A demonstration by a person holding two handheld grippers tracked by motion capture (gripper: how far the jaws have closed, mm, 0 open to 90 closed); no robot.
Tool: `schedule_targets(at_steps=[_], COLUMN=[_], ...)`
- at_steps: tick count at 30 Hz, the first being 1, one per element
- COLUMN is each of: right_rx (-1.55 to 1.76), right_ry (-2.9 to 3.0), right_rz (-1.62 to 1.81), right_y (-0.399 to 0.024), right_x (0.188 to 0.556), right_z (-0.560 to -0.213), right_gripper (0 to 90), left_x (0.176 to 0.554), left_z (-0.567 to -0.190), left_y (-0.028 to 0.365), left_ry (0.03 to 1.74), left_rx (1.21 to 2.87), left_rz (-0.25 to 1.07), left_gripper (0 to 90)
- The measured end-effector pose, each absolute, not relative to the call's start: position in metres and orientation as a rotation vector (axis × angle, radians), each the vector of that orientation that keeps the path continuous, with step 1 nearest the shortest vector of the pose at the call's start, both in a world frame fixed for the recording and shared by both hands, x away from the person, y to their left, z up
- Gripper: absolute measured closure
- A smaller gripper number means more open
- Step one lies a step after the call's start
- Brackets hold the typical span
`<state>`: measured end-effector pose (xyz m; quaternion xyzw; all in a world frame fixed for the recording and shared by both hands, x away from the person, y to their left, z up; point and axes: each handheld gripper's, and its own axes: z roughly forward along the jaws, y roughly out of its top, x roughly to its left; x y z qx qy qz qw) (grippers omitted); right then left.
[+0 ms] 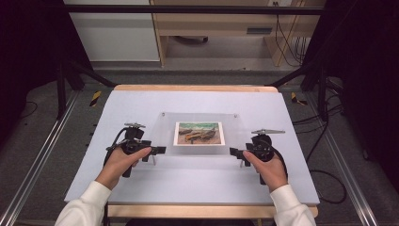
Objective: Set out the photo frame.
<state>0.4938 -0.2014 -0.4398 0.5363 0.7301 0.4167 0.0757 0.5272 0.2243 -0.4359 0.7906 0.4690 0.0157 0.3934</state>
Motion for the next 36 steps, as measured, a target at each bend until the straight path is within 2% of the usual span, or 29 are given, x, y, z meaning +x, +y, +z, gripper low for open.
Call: schedule_targets(at_steps=[11, 13, 36], right_rx=[1.635, 1.639, 1.718], right_ry=[2.200, 2.201, 2.224], right_rz=[1.260, 1.264, 1.315], right_y=[-0.2021, -0.2023, -0.2038], right_x=[0.4961, 0.4963, 0.5013], right_z=[-0.4410, -0.4413, -0.4457], right_gripper=[17.2, 17.0, 16.0], left_x=[0.5279, 0.5281, 0.5289], left_z=[-0.4367, -0.4375, -0.4383], left_y=[0.2243, 0.2237, 0.2229], left_ry=[1.199, 1.198, 1.197], left_rx=[1.999, 1.996, 1.996], left_rz=[0.033, -0.002, -0.004], left_gripper=[14.0, 13.6, 12.8])
